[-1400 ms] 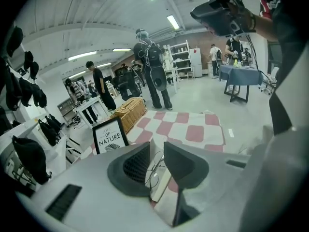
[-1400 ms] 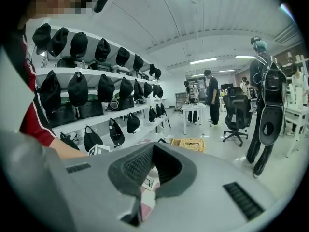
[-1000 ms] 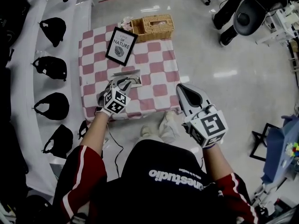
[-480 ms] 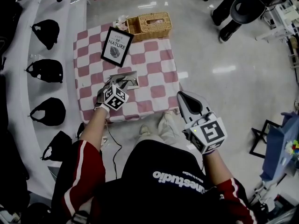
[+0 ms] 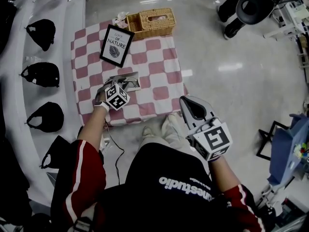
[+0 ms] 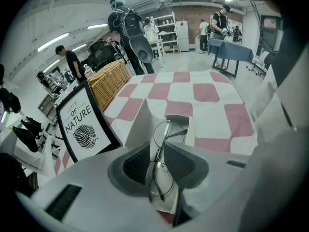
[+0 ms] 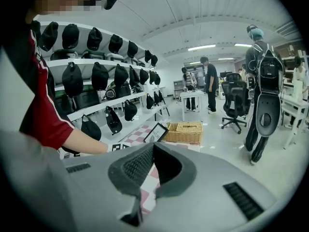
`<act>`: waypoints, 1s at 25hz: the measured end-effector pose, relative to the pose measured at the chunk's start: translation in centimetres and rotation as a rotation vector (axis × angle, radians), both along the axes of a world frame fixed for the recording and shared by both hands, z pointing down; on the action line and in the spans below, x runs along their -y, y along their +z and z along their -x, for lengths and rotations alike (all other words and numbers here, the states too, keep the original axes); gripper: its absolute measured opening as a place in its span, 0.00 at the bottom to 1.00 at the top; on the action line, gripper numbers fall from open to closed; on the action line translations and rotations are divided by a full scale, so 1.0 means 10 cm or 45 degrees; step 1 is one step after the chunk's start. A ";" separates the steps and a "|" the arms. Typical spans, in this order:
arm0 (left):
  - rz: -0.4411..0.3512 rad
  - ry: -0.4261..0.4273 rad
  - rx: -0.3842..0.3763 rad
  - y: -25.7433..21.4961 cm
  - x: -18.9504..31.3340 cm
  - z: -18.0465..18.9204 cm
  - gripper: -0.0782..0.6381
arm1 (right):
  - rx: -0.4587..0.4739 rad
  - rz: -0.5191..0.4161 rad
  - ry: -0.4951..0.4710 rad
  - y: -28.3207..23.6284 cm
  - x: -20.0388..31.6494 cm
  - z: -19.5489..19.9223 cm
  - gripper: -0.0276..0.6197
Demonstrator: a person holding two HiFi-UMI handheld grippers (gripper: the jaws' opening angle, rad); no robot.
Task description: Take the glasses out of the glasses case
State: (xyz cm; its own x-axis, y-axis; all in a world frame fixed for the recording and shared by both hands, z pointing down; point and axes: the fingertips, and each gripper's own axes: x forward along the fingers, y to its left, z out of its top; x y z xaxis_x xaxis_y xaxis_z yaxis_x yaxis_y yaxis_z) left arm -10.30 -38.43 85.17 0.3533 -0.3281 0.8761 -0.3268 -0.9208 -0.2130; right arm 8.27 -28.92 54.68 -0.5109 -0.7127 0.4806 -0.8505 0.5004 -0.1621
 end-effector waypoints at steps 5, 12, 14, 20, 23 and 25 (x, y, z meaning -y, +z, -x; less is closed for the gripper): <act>0.025 0.003 0.002 0.07 0.00 -0.01 0.23 | -0.011 0.011 0.001 0.05 -0.03 -0.02 0.05; 0.089 0.007 0.035 0.12 -0.07 0.02 0.21 | 0.002 0.018 0.007 0.04 -0.04 -0.05 0.05; 0.104 0.019 0.053 0.12 -0.08 0.02 0.20 | 0.004 0.020 0.008 0.04 -0.04 -0.06 0.05; 0.102 0.042 0.105 0.13 -0.08 0.05 0.13 | 0.012 0.024 0.014 0.06 -0.05 -0.06 0.05; 0.098 0.026 0.112 0.12 -0.09 0.06 0.13 | 0.024 0.030 0.018 0.06 -0.03 -0.06 0.05; 0.092 0.028 0.116 0.11 -0.11 0.06 0.13 | 0.027 0.024 0.015 0.03 -0.03 -0.04 0.05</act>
State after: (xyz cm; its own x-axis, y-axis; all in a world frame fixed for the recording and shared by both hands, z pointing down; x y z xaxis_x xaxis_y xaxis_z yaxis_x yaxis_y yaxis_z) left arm -10.90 -37.34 86.30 0.2773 -0.2562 0.9260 -0.2889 -0.9414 -0.1740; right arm 8.71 -28.65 55.01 -0.5130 -0.7096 0.4831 -0.8525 0.4871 -0.1898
